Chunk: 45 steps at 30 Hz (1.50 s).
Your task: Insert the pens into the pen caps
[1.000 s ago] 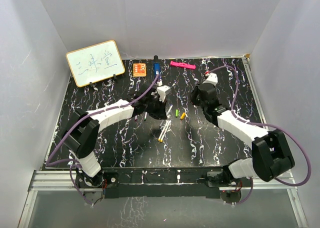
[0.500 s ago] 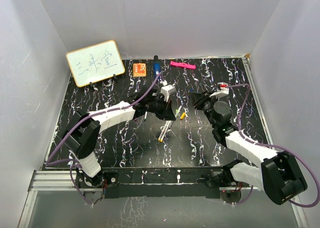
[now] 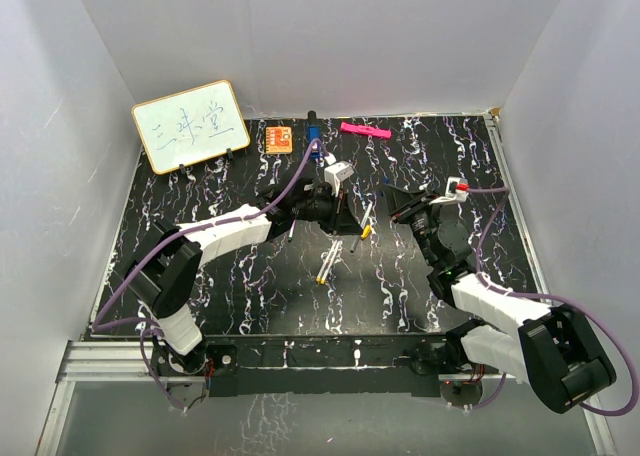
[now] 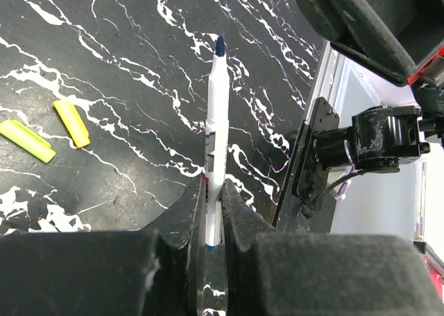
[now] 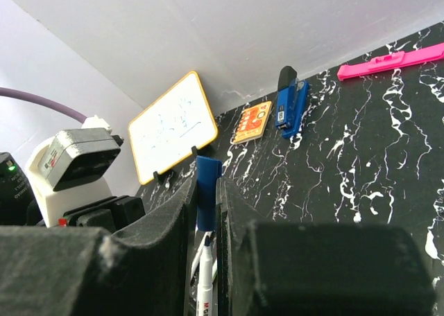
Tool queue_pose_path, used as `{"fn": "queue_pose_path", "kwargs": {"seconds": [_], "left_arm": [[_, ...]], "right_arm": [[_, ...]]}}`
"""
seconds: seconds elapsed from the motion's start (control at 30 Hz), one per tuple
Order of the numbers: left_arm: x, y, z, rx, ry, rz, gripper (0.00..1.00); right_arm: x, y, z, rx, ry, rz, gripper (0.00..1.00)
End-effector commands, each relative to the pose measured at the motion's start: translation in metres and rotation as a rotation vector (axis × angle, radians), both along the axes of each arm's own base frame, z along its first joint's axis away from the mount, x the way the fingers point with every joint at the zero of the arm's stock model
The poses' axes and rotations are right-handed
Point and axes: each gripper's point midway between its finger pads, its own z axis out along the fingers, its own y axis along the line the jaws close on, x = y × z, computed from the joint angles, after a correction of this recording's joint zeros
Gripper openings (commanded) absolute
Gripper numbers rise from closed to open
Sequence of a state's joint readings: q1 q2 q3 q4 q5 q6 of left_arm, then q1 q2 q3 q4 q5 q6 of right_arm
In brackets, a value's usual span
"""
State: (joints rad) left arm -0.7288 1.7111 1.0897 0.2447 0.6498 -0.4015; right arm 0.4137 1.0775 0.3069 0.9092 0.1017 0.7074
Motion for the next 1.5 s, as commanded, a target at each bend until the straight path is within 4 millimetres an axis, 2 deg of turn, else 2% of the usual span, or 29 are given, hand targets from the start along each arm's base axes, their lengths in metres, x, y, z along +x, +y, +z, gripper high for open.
{"fn": "queue_pose_path", "kwargs": {"seconds": [0.0, 0.53, 1.0, 1.47], "left_arm": [[-0.003, -0.006, 0.032, -0.080, -0.039, -0.023, 0.00], [-0.003, -0.013, 0.037, -0.094, -0.033, -0.058, 0.00], [-0.001, -0.015, 0.024, -0.068, -0.014, -0.061, 0.00], [-0.002, -0.015, 0.026, -0.071, -0.026, -0.072, 0.00]], "right_arm": [[-0.005, -0.002, 0.031, 0.062, -0.106, 0.004, 0.00], [0.002, 0.001, 0.027, 0.063, -0.095, 0.007, 0.00], [0.003, 0.006, 0.025, 0.064, -0.088, 0.031, 0.00], [0.002, 0.004, 0.022, 0.057, -0.085, 0.020, 0.00]]}}
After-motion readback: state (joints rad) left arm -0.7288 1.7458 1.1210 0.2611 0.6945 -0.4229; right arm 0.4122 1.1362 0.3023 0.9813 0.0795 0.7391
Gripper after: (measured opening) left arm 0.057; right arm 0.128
